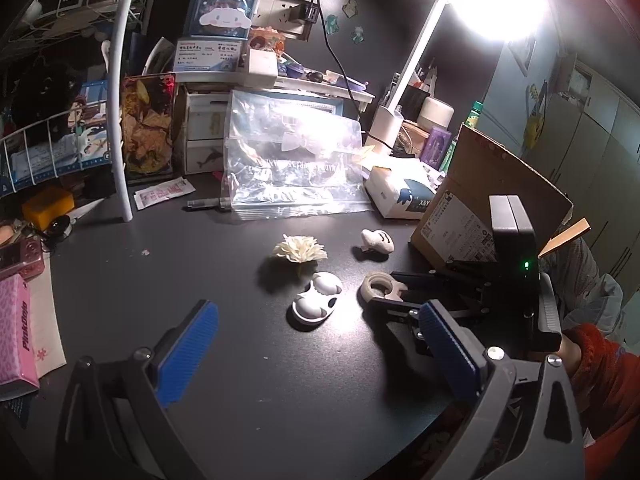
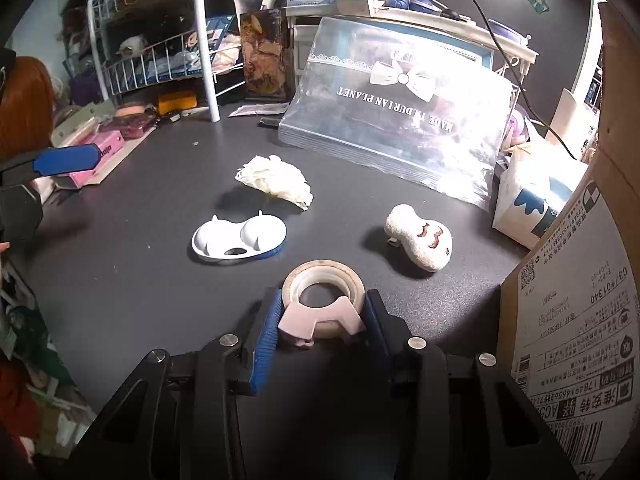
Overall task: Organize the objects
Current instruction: 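Return the right gripper to the desk and grasp the white tape dispenser, then carry the white tape dispenser with the right gripper and release it into the box, then move the right gripper back to the desk and grasp the white two-cup holder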
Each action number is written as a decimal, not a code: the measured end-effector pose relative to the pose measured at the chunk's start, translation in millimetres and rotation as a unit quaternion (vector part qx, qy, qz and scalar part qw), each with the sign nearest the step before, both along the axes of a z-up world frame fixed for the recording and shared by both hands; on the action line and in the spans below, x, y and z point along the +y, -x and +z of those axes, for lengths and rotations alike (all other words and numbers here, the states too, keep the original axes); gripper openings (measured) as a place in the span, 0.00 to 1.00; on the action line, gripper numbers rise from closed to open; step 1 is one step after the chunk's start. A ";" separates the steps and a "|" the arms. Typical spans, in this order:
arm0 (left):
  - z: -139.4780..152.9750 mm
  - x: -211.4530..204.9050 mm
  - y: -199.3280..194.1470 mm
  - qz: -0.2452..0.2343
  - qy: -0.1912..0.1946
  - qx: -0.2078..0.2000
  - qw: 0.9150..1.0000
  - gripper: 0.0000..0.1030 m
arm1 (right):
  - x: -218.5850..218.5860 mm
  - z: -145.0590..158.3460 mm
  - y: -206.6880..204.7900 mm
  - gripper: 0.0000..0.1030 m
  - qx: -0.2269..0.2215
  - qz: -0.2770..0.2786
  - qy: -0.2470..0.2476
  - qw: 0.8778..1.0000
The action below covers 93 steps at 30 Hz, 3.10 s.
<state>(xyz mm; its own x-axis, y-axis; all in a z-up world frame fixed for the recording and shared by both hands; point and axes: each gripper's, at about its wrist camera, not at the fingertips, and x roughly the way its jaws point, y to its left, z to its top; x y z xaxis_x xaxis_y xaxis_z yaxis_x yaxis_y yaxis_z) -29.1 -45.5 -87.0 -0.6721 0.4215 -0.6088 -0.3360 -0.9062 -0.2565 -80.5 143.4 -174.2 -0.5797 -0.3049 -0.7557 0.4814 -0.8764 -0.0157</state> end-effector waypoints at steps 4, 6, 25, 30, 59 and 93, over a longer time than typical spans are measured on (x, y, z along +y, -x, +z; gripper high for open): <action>0.7 3.2 0.4 -0.015 -0.008 -0.011 1.000 0.97 | -2.1 1.8 -8.4 0.36 0.005 0.013 0.006 1.000; 2.3 7.3 2.3 -0.030 -0.017 -0.019 0.999 0.97 | -4.3 8.1 -16.0 0.36 0.009 0.029 0.019 0.999; 81.6 58.3 -0.4 -0.146 -0.047 -0.003 0.988 0.40 | -15.6 126.1 -94.1 0.35 0.149 0.146 0.045 0.977; 108.4 79.2 7.9 -0.163 -0.033 0.013 0.986 0.37 | -2.5 151.7 -96.2 0.35 0.172 0.136 0.028 0.975; 128.5 232.5 111.0 -0.233 0.009 -0.025 0.972 0.72 | 142.8 177.4 -10.2 0.46 0.065 0.020 -0.004 0.998; 61.1 -14.6 0.0 0.022 0.021 0.066 0.997 0.84 | -20.8 75.8 -44.6 0.47 -0.010 0.168 0.048 0.985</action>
